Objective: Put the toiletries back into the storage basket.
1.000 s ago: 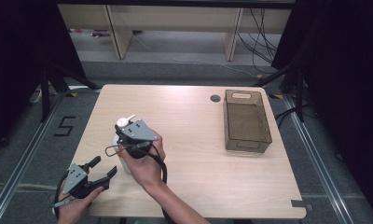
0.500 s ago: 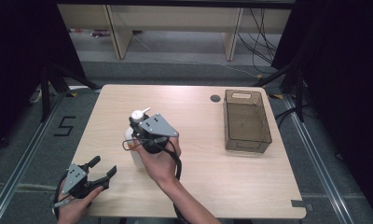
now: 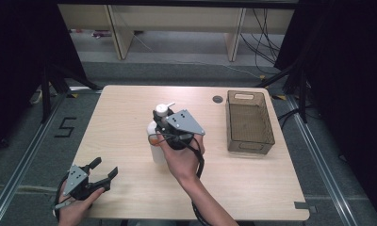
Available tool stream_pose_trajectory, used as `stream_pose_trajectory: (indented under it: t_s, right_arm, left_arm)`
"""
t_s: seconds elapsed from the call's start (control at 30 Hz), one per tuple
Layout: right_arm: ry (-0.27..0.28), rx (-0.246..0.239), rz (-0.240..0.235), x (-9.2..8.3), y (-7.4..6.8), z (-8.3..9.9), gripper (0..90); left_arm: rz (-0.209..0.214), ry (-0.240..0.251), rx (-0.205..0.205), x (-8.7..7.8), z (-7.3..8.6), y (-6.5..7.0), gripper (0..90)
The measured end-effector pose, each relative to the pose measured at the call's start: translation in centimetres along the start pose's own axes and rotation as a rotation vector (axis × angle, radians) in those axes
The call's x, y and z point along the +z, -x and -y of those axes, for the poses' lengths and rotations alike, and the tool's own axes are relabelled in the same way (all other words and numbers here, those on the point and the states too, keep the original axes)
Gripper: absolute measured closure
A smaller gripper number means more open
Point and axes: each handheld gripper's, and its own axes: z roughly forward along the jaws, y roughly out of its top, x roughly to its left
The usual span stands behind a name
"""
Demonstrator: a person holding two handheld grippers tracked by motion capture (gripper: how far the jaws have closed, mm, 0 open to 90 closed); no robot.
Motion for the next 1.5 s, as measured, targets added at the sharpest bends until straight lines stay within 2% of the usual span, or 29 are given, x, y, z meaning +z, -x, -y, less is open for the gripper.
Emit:
stream_pose_trajectory:
  t_s: [0.13, 0.43, 0.57, 0.67, 1.03, 1.1, 1.13, 1.2, 1.23, 1.3, 1.33, 1.47, 1.5]
  right_arm:
    - [-0.004, 0.025, 0.03, -0.9, 1.2, -0.3, 63.4]
    - [0.015, 0.005, 0.079, -2.2, 3.7, -0.8, 63.3]
    - [0.008, 0.027, 0.087, -2.6, 4.2, -0.8, 63.3]
    - [0.012, 0.013, 0.103, -3.1, 5.1, -0.8, 63.4]
    - [0.009, 0.022, 0.135, -4.4, 6.9, -0.9, 63.3]
    - [0.008, 0.032, 0.147, -4.7, 7.3, -1.0, 63.3]
    - [0.013, 0.013, 0.154, -4.8, 7.6, -1.0, 63.4]
    - [0.013, 0.032, 0.172, -5.3, 8.2, -1.1, 63.4]
    - [0.015, 0.017, 0.177, -5.5, 8.5, -1.1, 63.4]
    - [0.022, 0.029, 0.183, -5.7, 8.7, -1.1, 63.4]
    - [0.021, 0.02, 0.193, -6.0, 9.2, -1.2, 63.4]
    - [0.021, 0.036, 0.207, -6.5, 9.8, -1.2, 63.4]
    - [0.019, 0.035, 0.224, -6.8, 10.2, -1.2, 63.4]
  left_arm:
    - [0.0, 0.003, -0.001, 0.0, 0.0, 0.0, 22.3]
    - [-0.007, -0.013, 0.0, -0.1, 0.0, 0.0, 22.3]
    - [-0.008, -0.013, 0.0, -0.1, 0.0, 0.0, 22.3]
    - [-0.008, -0.014, 0.001, -0.1, -0.1, 0.0, 22.3]
    - [-0.009, -0.013, -0.001, -0.1, 0.0, 0.0, 22.3]
    - [-0.006, -0.006, -0.001, 0.0, 0.0, 0.0, 22.2]
    - [-0.004, -0.004, -0.002, 0.0, 0.0, 0.0, 22.2]
    - [-0.009, -0.011, -0.003, -0.1, 0.0, 0.0, 22.1]
    - [-0.009, -0.011, -0.003, -0.1, 0.0, 0.0, 22.1]
    - [-0.009, -0.012, -0.002, -0.1, 0.0, 0.0, 22.1]
    - [-0.001, 0.001, 0.0, 0.1, 0.0, -0.1, 22.1]
    - [-0.011, -0.014, -0.001, 0.0, -0.1, 0.0, 22.1]
    - [-0.011, -0.014, -0.001, 0.0, -0.1, 0.0, 22.1]
